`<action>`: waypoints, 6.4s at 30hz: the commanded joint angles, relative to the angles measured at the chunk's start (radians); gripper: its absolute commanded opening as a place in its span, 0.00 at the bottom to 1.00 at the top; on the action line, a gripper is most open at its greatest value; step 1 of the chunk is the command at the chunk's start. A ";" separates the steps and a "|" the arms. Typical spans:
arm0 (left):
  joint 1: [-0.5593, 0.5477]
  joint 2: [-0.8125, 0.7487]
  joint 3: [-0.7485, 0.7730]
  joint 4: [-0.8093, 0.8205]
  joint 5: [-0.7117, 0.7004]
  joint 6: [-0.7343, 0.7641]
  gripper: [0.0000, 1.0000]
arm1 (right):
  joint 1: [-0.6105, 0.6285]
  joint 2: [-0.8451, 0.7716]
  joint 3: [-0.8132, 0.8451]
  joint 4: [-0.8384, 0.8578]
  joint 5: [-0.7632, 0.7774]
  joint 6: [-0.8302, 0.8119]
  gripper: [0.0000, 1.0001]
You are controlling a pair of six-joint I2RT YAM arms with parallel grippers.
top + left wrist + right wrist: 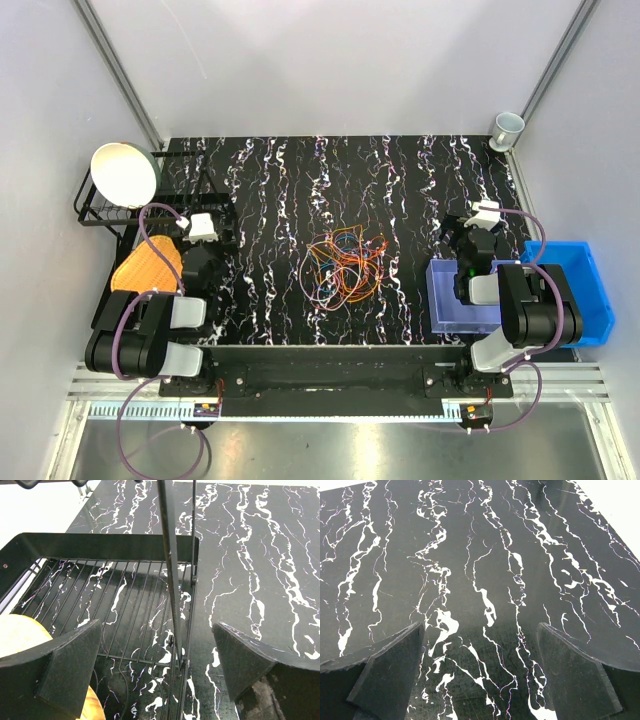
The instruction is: Untangle the cables
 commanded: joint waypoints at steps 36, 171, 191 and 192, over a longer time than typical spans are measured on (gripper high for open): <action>0.036 -0.025 0.051 0.011 0.009 -0.008 0.99 | -0.019 -0.282 0.671 -1.036 -0.576 0.484 1.00; -0.964 0.087 0.624 -1.098 -0.059 -0.731 0.60 | 0.381 0.011 0.483 -1.319 -0.219 0.668 0.45; -0.968 0.055 0.626 -1.097 -0.071 -0.708 0.63 | 0.413 -0.232 0.892 -1.597 -0.283 0.509 0.00; -0.968 0.055 0.629 -1.097 -0.071 -0.709 0.63 | 0.421 -0.244 0.932 -1.611 -0.299 0.503 0.00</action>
